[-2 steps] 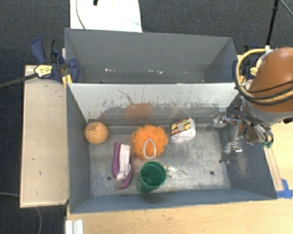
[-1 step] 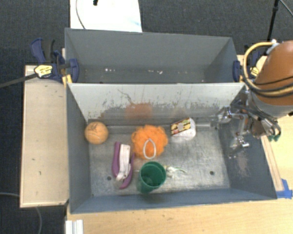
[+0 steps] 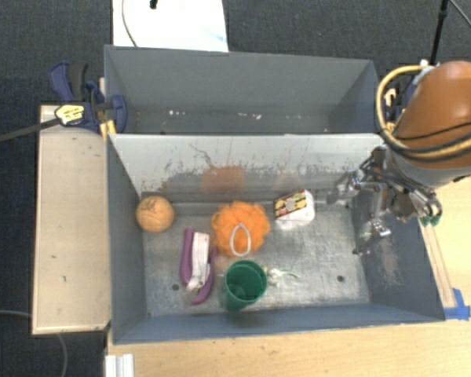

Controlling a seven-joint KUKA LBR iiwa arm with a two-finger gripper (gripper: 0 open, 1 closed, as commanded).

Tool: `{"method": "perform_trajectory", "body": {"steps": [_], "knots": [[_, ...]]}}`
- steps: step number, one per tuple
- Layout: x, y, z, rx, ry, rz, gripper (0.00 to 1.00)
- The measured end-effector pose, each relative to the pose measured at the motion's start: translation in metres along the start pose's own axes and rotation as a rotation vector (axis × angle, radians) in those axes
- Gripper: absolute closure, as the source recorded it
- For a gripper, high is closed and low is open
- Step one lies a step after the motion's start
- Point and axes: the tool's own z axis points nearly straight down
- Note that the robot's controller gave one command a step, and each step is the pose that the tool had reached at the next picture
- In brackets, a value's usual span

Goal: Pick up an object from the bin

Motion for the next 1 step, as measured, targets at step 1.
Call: {"method": "perform_trajectory", "body": {"steps": [1], "knots": [[0.0256, 0.027, -0.013, -0.007, 0.001, -0.002, 0.0]]}}
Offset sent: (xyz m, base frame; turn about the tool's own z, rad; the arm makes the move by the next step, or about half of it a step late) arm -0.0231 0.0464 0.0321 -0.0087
